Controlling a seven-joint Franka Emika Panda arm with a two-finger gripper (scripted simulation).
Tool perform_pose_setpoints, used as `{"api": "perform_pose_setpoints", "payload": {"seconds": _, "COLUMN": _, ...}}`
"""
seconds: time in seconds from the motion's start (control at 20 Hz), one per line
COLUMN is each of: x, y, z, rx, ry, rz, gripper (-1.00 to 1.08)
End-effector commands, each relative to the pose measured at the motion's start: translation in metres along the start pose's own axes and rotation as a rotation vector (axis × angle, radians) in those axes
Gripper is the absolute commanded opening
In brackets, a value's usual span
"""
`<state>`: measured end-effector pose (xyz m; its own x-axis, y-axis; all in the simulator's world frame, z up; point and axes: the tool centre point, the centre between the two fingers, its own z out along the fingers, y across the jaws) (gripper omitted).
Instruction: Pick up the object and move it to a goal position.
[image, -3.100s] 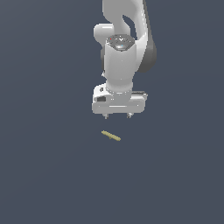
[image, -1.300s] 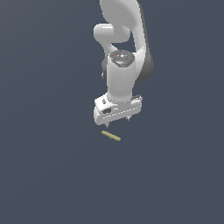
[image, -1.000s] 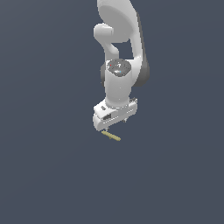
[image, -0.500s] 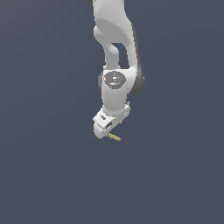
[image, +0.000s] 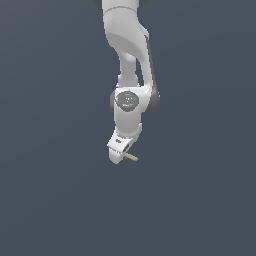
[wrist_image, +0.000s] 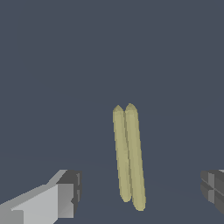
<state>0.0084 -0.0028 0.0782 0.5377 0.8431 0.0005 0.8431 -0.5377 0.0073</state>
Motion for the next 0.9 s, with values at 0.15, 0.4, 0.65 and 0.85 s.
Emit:
{"api": "perform_pose_setpoints", "payload": {"seconds": 0.15, "x": -0.003, "y": 0.000, "z": 0.010, "rx": 0.005, "ry": 0.000, "rz": -0.068, "gripper": 1.00}}
{"api": "perform_pose_setpoints", "payload": {"seconds": 0.4, "x": -0.004, "y": 0.000, "z": 0.013, "rx": 0.007, "ry": 0.000, "rz": -0.092, "gripper": 1.00}}
{"api": "perform_pose_setpoints", "payload": {"seconds": 0.65, "x": -0.004, "y": 0.000, "z": 0.016, "rx": 0.007, "ry": 0.000, "rz": -0.088, "gripper": 1.00}}
{"api": "perform_pose_setpoints", "payload": {"seconds": 0.85, "x": -0.004, "y": -0.001, "z": 0.031, "rx": 0.007, "ry": 0.000, "rz": -0.090, "gripper": 1.00}}
